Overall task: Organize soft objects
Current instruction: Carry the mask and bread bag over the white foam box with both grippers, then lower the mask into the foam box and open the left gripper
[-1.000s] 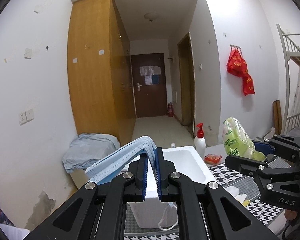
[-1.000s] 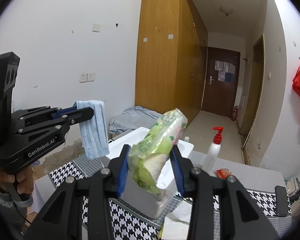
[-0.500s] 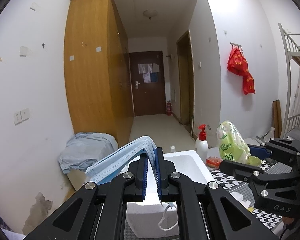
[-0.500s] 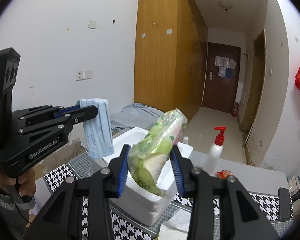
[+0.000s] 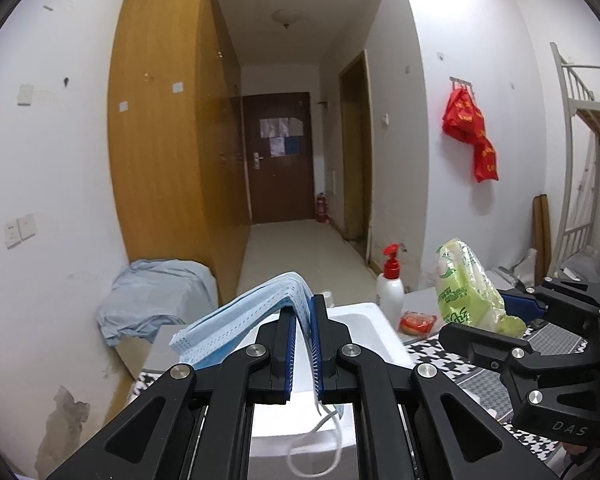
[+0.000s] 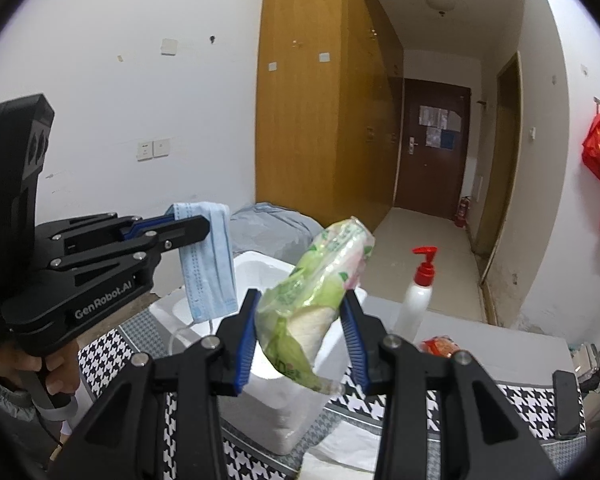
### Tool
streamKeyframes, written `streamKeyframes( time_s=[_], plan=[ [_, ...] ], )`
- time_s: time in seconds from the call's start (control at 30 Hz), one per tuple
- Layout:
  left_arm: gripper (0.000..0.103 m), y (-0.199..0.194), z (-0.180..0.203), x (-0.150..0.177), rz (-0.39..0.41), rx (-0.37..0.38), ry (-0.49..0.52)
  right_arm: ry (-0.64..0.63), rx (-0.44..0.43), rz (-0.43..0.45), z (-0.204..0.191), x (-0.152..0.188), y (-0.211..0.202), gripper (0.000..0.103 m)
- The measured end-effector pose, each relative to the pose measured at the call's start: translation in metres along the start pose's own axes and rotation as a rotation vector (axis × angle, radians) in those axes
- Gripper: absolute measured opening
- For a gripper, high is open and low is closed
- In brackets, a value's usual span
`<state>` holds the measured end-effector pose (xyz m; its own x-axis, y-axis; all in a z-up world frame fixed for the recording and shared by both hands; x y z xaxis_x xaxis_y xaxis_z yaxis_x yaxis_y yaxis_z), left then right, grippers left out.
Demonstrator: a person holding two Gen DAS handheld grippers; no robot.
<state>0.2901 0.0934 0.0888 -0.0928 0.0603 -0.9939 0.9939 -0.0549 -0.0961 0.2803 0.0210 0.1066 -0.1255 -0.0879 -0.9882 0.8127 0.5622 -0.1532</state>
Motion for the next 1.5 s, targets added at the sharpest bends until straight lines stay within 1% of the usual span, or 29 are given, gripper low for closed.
streamKeyframes(
  time_s=[0.17, 0.3, 0.67, 0.73, 0.77, 0.8, 0.83, 0.9, 0.97, 1.07, 1.1, 1.27, 1.37, 1.43, 1.5],
  plan=[
    [0.008, 0.006, 0.011, -0.001, 0.000, 0.038, -0.001, 0.016, 0.039, 0.000, 0.013, 0.003, -0.009, 0.044],
    [0.008, 0.013, 0.013, 0.000, -0.014, 0.052, -0.007, 0.020, 0.057, 0.001, 0.019, 0.005, -0.014, 0.044],
    [0.008, 0.025, 0.010, 0.003, -0.051, 0.014, -0.013, 0.034, 0.070, -0.001, 0.020, 0.008, -0.015, 0.044],
    [0.010, 0.028, 0.009, 0.006, -0.065, 0.011, -0.022, 0.034, 0.071, -0.001, 0.020, 0.008, -0.016, 0.044],
    [0.015, 0.030, 0.009, 0.007, -0.073, 0.009, -0.022, 0.034, 0.073, -0.001, 0.020, 0.008, -0.015, 0.044],
    [0.027, 0.032, 0.008, 0.007, -0.079, 0.004, -0.020, 0.035, 0.074, -0.001, 0.020, 0.008, -0.015, 0.044],
    [0.035, 0.033, 0.008, 0.008, -0.084, -0.001, -0.019, 0.038, 0.075, -0.001, 0.020, 0.008, -0.014, 0.044],
    [0.078, 0.033, 0.007, 0.010, -0.087, -0.012, -0.028, 0.043, 0.077, -0.001, 0.021, 0.008, -0.015, 0.044],
    [0.091, 0.031, 0.008, 0.010, -0.076, -0.033, -0.022, 0.041, 0.079, -0.001, 0.020, 0.008, -0.014, 0.044],
    [0.101, 0.030, 0.008, 0.011, -0.075, -0.033, -0.017, 0.045, 0.079, -0.001, 0.020, 0.008, -0.013, 0.044],
    [0.102, 0.030, 0.008, 0.011, -0.075, -0.031, -0.018, 0.045, 0.080, -0.001, 0.020, 0.008, -0.013, 0.044],
    [0.102, 0.028, 0.010, 0.013, -0.076, -0.030, -0.007, 0.043, 0.082, 0.000, 0.020, 0.009, -0.014, 0.044],
    [0.102, 0.034, 0.009, 0.014, -0.111, 0.010, -0.025, 0.044, 0.085, 0.000, 0.021, 0.009, -0.014, 0.044],
    [0.102, 0.038, 0.010, 0.017, -0.126, 0.000, -0.012, 0.043, 0.088, 0.000, 0.021, 0.008, -0.014, 0.044],
    [0.102, 0.040, 0.009, 0.020, -0.141, 0.007, -0.009, 0.042, 0.089, 0.000, 0.021, 0.009, -0.014, 0.044]
  ],
)
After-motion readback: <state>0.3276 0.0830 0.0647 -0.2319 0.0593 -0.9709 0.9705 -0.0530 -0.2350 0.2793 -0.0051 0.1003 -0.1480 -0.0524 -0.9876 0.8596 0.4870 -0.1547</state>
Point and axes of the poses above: each gripper's, at about its wrist camera, not at the fingertips, and y roughly the way its jaws point, z to its right, x to its underside, the point moved 1 cm from there along y, roughly the way its jaws point, and after that the axes turned 14 degrees about z, right-handed, at the moved point
